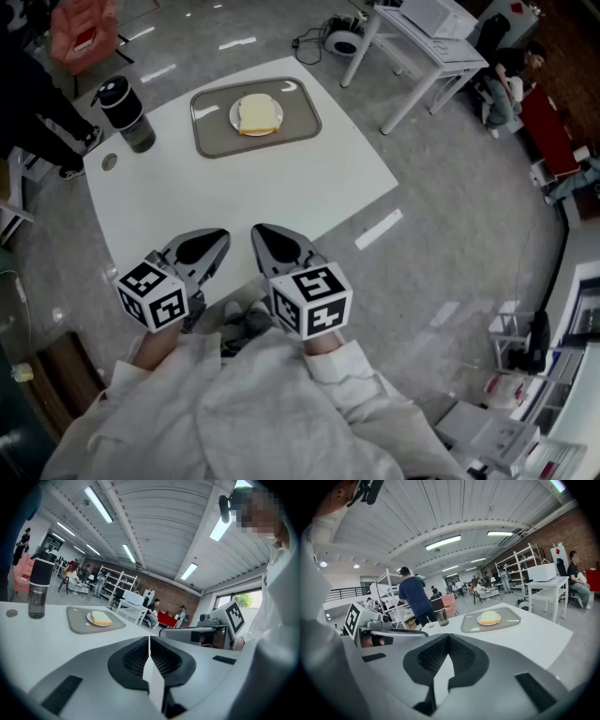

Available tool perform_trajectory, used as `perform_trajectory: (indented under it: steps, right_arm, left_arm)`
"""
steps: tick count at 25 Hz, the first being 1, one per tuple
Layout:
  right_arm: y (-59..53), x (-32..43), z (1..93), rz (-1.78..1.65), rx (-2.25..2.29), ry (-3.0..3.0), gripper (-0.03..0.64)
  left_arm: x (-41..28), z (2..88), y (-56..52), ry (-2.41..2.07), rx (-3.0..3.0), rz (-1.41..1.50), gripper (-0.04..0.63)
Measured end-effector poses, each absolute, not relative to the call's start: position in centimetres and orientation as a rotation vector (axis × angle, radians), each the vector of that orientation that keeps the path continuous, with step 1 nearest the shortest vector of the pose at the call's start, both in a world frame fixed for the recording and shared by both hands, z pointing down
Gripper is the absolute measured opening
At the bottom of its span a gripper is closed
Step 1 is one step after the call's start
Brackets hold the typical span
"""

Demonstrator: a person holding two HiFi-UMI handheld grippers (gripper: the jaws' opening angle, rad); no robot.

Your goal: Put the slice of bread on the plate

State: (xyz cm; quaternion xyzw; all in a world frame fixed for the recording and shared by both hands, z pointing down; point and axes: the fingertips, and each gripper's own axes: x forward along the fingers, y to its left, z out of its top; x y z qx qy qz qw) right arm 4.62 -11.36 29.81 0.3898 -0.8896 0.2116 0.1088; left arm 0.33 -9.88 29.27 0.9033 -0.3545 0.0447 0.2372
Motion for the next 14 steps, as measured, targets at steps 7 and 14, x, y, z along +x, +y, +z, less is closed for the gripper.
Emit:
perform_trajectory:
  steps: [7,14]
  right_arm:
    - [-11.71,4.63,29.80,0.619,1.148,-2.618,0.014]
    - [-11.51,4.01,29.77,0.599,1.132,-2.612,0.014]
  left_arm:
    - [0.40,29.17,-10.21,-0.971,2.492,0.141,0.017]
    - [-0.18,29.18,-10.01,-0.976,2.496,0.152,0.017]
